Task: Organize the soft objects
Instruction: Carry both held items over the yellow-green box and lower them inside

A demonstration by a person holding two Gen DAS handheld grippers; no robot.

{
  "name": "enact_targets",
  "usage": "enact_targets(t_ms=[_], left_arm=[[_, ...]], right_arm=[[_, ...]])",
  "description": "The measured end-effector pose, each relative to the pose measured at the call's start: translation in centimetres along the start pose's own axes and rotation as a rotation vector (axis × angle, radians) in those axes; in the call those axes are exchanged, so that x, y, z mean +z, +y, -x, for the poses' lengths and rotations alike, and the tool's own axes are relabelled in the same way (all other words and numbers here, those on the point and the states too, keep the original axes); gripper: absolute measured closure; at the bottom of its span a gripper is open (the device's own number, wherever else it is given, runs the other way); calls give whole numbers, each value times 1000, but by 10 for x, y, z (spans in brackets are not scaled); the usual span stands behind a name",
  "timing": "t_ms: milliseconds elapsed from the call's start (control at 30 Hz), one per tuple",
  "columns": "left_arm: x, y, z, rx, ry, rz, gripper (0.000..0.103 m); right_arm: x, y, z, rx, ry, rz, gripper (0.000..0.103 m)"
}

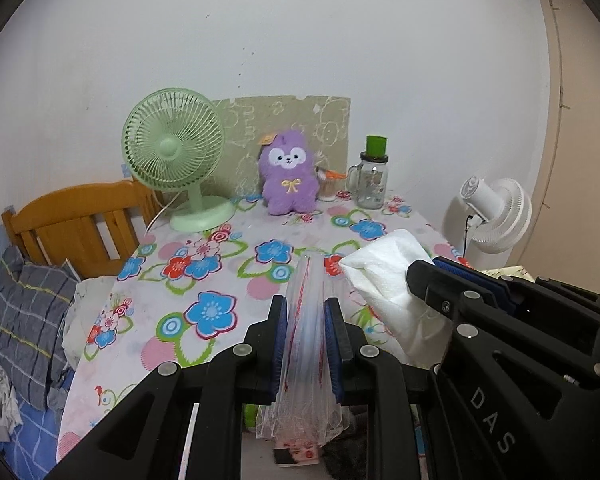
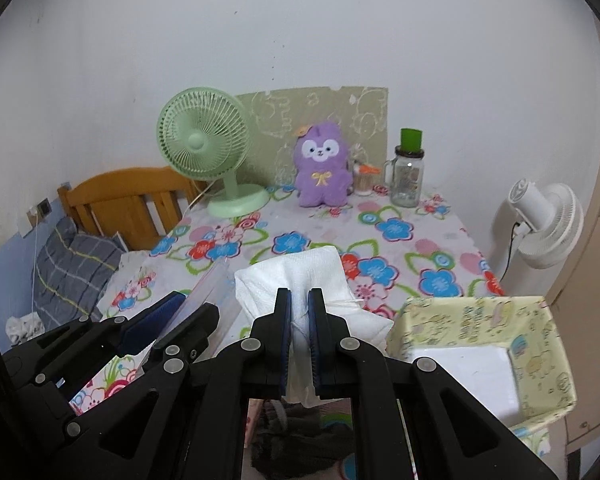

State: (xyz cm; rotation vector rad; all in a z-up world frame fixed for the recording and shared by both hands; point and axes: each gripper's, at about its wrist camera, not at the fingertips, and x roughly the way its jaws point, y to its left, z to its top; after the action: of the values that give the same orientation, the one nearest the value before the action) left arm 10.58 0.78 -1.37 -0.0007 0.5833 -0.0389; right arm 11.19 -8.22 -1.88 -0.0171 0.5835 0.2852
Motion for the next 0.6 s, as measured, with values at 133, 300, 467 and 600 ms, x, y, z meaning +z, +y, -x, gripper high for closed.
enact_targets(t_ms=[133,300,467,600], left_arm=[[3,-16,3,-3,-12,-4,86],[6,-41,-1,-17,-10,-17,86],[8,-68,-4,-37,-13,-35,86],[9,-89,-7,-43,-14,-52,86]], right_arm=[[2,-17,9,0,-10,-3,92],[0,-43,15,-10,-7,-17,92],[-3,-71,21,-26,-10,-36,92],[-5,-91,26,-35,-16,-61,92]])
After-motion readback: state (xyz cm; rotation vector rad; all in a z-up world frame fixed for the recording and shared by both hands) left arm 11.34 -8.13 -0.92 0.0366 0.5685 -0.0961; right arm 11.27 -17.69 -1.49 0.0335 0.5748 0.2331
